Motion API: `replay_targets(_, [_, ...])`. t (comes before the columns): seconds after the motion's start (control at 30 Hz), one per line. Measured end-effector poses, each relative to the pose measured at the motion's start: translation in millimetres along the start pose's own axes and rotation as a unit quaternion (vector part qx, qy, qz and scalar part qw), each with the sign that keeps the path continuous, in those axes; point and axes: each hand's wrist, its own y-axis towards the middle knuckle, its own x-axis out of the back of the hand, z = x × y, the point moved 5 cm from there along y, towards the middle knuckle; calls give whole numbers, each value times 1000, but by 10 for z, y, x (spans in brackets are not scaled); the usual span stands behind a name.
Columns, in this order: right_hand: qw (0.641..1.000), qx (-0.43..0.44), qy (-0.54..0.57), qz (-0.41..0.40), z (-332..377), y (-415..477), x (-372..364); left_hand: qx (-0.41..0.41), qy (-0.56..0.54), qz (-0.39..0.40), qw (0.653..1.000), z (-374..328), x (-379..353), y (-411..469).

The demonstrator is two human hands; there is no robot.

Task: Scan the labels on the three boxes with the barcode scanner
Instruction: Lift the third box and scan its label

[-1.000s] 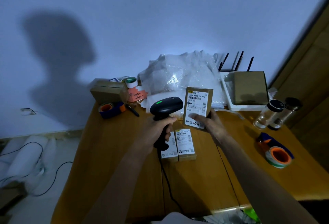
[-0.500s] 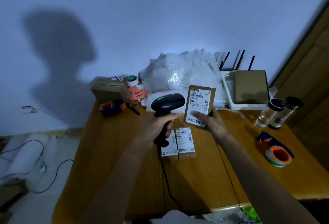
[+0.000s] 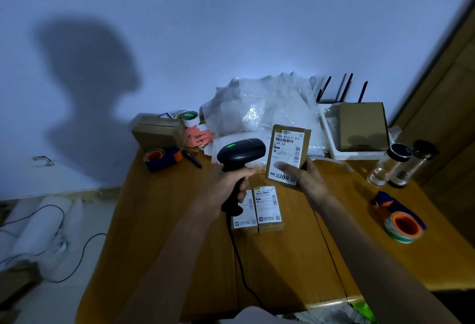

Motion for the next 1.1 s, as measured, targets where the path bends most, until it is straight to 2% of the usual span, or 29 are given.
replay_targets(0.53, [999,-31,-3,-8,-212,27,80,14,-2,3,1000,127,-34,62])
replay_targets(1.1, [980,-147,-50,-125,-1193,160,774,106,-60,-33,992,616,-5,184])
